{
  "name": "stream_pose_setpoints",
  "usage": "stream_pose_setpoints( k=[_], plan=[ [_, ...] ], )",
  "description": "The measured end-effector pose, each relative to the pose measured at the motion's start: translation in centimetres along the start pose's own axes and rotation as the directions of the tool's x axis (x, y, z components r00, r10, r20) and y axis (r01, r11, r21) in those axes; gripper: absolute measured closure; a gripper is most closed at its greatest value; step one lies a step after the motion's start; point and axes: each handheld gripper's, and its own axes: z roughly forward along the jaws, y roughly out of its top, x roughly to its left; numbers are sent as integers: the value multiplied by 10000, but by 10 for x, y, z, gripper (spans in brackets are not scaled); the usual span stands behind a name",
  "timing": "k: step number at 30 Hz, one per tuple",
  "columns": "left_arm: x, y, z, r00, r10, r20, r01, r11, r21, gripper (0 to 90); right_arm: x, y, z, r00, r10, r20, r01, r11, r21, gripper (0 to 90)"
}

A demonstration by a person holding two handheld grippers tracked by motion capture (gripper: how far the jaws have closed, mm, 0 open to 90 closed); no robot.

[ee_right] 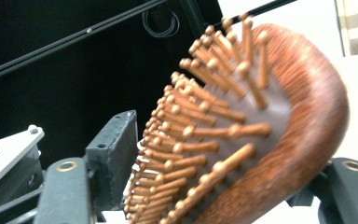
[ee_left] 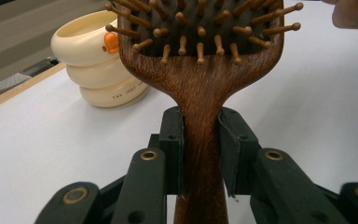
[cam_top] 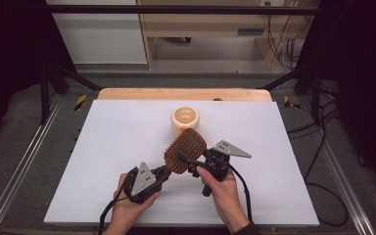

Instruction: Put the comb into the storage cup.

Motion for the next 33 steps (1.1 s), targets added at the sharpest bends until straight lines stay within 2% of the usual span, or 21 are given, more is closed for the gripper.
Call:
stream_pose_setpoints(
  k=[5,7,13,21,25,28,31,33],
  plan=[
    [0,-1,1,10000,-79,22,79,10000,-47,721,-2,2,-2,9990,398,-220,-401,9991,-137,379],
    [1,0,0,9999,-113,20,114,9999,-46,722,-2,2,-2,9970,688,-354,-696,9973,-239,408],
    [0,1,1,9999,-134,-4,134,9999,-48,722,-2,3,-3,9923,1099,-580,-1122,9930,-371,476],
    [-1,2,3,9992,-388,58,388,9992,-35,720,2,4,-4,9923,1098,-579,-1128,9923,-519,510],
    [1,2,4,9952,-818,540,824,9965,-99,709,2,6,-5,9906,1214,-630,-1252,9903,-598,516],
    [4,4,1,9893,-1207,820,1243,9914,-404,700,-2,7,-7,9917,1239,-354,-1259,9902,-606,516],
    [5,6,-2,9908,-1180,659,1219,9907,-598,630,-6,8,-10,9914,1285,-242,-1299,9887,-750,516],
    [7,7,-4,9900,-1301,551,1339,9882,-737,562,-8,11,-13,9913,1305,-193,-1317,9874,-878,516]
  ],
)
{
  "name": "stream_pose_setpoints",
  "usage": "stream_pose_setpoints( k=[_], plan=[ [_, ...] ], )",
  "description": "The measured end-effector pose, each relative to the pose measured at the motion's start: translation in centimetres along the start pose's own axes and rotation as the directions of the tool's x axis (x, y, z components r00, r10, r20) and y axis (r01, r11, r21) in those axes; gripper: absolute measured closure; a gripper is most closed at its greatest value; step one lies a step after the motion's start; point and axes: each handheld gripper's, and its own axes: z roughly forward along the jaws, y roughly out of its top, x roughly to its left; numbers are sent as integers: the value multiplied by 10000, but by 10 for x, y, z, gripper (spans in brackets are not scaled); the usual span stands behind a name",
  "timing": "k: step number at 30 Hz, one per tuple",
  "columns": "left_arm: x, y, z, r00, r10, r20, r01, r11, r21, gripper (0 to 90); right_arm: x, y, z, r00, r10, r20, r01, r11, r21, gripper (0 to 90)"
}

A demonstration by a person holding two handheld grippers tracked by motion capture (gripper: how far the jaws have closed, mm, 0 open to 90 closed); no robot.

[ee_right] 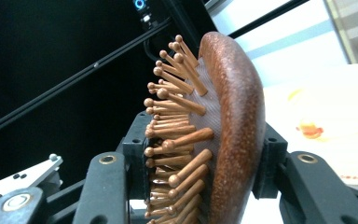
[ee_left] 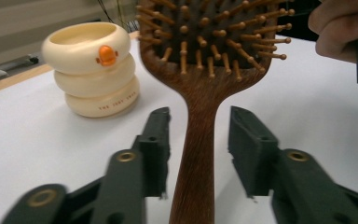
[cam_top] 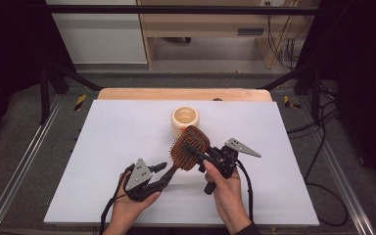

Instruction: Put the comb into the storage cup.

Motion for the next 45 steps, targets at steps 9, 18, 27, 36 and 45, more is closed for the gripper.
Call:
stream_pose_setpoints(
  k=[9,18,27,36,45],
  plan=[
    [26,5,-15,9771,-937,-1909,871,9953,-427,156,-15,11,-14,9990,134,428,-113,9987,-487,515],
    [65,1,-49,9401,-1722,-2941,1441,9829,-1149,38,-25,16,-23,9970,269,729,-218,9974,-694,514],
    [87,-28,-103,8923,-1987,-4053,1277,9723,-1956,38,-32,19,-28,9957,365,853,-297,9963,-804,514],
    [101,-51,-117,8610,-2658,-4337,1767,9558,-2350,34,-35,21,-29,9931,496,1067,-400,9952,-896,513],
    [102,-55,-115,8597,-2611,-4391,1787,9589,-2203,18,-31,50,-30,9908,254,1332,-118,9947,-1018,513]
  ],
)
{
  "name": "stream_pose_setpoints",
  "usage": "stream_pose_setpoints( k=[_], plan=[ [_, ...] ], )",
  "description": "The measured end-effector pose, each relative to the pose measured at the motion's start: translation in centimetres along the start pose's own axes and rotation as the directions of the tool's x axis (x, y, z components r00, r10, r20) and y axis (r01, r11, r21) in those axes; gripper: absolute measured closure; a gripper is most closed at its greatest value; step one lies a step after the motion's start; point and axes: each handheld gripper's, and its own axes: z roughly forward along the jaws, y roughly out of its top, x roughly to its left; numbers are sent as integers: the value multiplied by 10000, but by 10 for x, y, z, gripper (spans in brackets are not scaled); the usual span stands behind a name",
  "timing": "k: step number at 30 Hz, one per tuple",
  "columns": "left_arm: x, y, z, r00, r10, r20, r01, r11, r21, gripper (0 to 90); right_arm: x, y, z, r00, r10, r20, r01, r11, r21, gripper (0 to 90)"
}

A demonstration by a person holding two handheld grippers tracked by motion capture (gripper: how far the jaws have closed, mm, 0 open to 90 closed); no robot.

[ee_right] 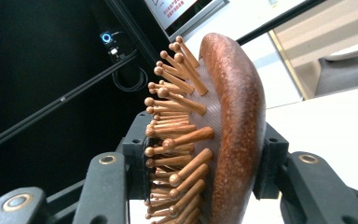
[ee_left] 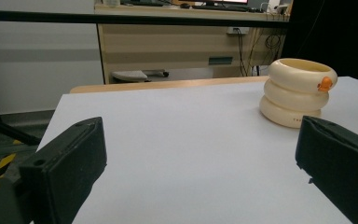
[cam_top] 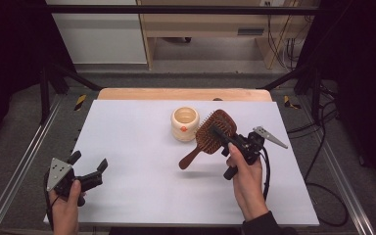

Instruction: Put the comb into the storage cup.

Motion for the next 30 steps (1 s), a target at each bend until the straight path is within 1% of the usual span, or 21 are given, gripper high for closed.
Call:
stream_pose_setpoints(
  k=[3,5,10,16,20,23,24,25,30],
  plan=[
    [2,-1,1,10000,-50,-34,50,10000,50,17,3,15,2,9996,-251,143,250,9997,20,513],
    [3,-2,1,9999,-152,-71,152,9999,59,16,4,23,4,9988,-407,275,406,9992,44,513],
    [4,-2,1,9999,-124,-26,124,9999,98,16,6,38,9,9965,-703,457,697,9975,152,512],
    [4,-3,3,10000,-72,-36,73,9998,160,18,6,48,13,9957,-781,502,772,9968,197,512],
    [3,-3,3,10000,-28,-15,28,9998,180,18,6,54,15,9962,-709,508,699,9973,207,513],
    [2,-4,3,10000,-16,-26,16,9998,194,18,8,61,18,9954,-786,553,776,9968,203,512],
    [2,-4,3,10000,5,-26,-4,9998,212,18,8,63,19,9948,-863,548,854,9962,182,512],
    [3,-4,3,10000,1,-32,-1,9998,219,18,9,66,21,9951,-809,571,801,9967,164,512],
    [2,-4,3,10000,-9,-11,9,9998,207,18,13,80,32,9940,-936,559,929,9956,152,512]
  ],
)
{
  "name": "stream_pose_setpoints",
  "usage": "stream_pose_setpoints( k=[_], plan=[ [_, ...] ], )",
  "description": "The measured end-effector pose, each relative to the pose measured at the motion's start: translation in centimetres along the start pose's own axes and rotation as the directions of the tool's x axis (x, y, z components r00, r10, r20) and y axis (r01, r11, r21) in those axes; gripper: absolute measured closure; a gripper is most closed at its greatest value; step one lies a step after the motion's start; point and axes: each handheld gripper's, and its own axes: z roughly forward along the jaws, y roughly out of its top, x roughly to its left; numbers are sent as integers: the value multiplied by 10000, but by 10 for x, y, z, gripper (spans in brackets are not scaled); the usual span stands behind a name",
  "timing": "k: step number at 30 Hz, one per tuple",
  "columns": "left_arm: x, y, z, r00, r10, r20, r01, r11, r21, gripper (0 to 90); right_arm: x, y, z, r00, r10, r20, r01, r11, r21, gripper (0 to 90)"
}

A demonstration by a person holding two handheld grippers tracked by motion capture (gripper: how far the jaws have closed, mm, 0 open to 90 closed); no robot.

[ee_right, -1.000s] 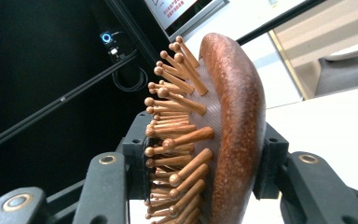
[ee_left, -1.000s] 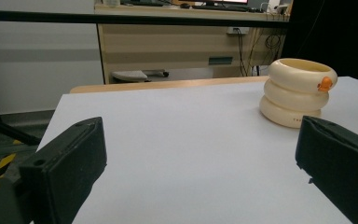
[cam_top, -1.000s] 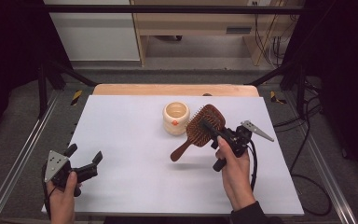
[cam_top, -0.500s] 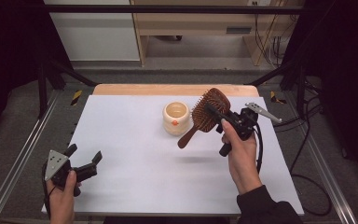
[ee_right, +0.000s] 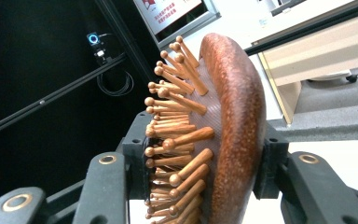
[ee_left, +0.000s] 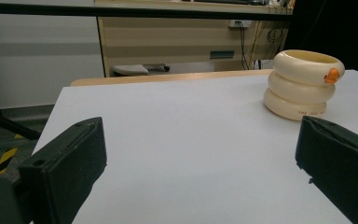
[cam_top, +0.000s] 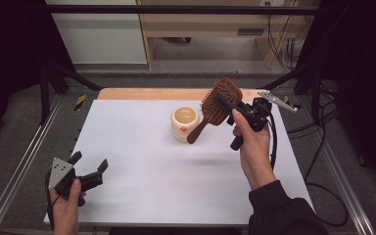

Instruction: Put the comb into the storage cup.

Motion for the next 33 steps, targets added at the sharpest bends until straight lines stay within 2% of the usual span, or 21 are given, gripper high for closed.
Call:
stream_pose_setpoints(
  k=[8,14,24,33],
  plan=[
    [-2,-1,1,10000,31,92,-32,10000,48,20,10,22,24,9999,-127,-18,126,9997,-204,512],
    [-1,-1,2,9999,74,152,-74,10000,50,18,14,35,44,9991,-344,228,348,9992,-176,512],
    [0,-2,3,9996,18,281,-20,10000,74,18,10,43,67,9989,-246,409,260,9991,-336,512],
    [1,-2,4,9997,4,236,-6,10000,77,18,6,49,81,9979,-271,583,297,9986,-448,512]
  ],
)
